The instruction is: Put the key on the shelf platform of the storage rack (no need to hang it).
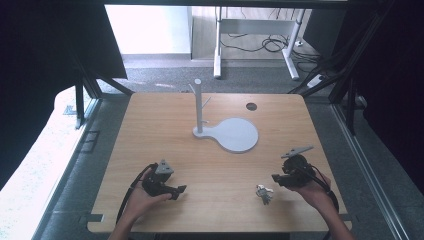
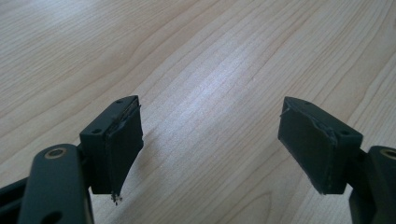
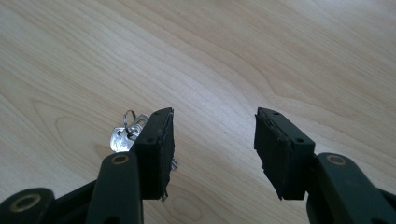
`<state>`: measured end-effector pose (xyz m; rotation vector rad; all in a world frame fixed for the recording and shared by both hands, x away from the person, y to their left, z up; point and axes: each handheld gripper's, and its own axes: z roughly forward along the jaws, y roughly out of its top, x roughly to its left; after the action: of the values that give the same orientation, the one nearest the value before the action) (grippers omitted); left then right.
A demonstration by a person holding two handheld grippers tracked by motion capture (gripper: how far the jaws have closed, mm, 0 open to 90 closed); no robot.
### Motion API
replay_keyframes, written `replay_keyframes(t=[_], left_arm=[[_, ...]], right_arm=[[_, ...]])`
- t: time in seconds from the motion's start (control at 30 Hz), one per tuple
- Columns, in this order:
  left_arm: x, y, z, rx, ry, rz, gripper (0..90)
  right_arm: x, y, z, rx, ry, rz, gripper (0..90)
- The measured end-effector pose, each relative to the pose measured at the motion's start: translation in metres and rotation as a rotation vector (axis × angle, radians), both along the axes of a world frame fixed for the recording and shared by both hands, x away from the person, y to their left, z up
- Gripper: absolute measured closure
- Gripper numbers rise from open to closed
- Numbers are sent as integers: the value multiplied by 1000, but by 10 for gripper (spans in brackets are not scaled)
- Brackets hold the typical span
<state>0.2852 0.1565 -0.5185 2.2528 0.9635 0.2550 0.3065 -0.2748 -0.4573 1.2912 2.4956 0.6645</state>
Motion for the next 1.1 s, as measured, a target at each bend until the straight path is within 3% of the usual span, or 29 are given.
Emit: replay_keyframes(t=[1.1], left_arm=[[1,2,0,-1,-1,-3,222]], right_arm=[[1,43,-18,-25,132,129,573]])
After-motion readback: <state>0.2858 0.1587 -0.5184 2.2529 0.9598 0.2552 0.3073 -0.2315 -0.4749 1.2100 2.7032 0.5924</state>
